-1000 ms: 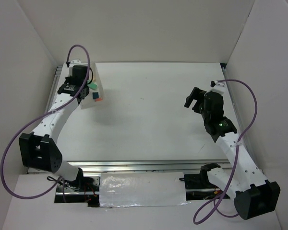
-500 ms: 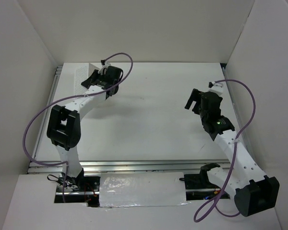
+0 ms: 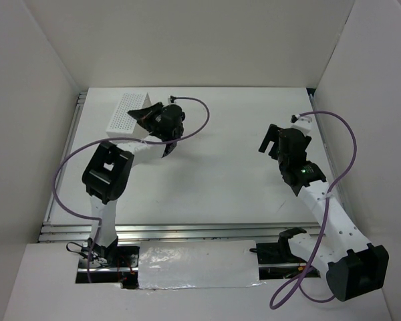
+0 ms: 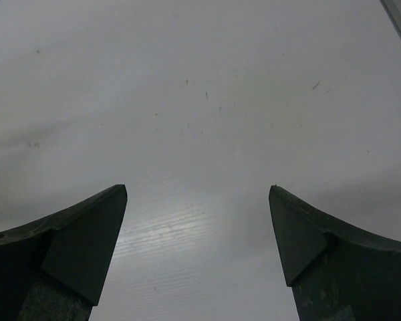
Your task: Build the wood block tower
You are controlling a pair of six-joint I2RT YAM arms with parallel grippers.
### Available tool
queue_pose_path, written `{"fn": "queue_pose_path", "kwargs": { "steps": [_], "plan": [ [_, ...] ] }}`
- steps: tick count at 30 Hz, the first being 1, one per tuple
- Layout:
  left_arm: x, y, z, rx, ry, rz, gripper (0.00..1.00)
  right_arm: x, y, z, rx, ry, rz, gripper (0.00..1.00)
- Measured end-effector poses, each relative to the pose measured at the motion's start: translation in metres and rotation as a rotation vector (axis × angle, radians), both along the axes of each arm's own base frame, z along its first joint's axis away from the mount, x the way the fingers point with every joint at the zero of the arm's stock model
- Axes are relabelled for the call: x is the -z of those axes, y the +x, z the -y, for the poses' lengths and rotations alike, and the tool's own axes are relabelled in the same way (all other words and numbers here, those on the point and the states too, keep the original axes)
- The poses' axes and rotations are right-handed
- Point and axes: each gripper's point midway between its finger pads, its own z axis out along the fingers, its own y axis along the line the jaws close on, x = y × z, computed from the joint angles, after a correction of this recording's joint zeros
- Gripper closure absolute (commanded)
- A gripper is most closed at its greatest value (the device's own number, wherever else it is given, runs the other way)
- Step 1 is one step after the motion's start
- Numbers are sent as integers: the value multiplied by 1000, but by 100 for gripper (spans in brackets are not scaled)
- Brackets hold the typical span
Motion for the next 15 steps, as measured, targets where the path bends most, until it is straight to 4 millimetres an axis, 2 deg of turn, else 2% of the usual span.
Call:
{"fn": "queue_pose_path", "kwargs": {
  "steps": [4,8,15],
  "plan": [
    [10,6,8,-10,134,-86,100,0,0,0,2,-3,0,5],
    [33,11,18,-7,221,-182,100,0,0,-1,-1,-4,-1,5],
    [38,-5,46,61,286,-253,100,1,-1,-4,-7,-9,-4,6]
  ]
}}
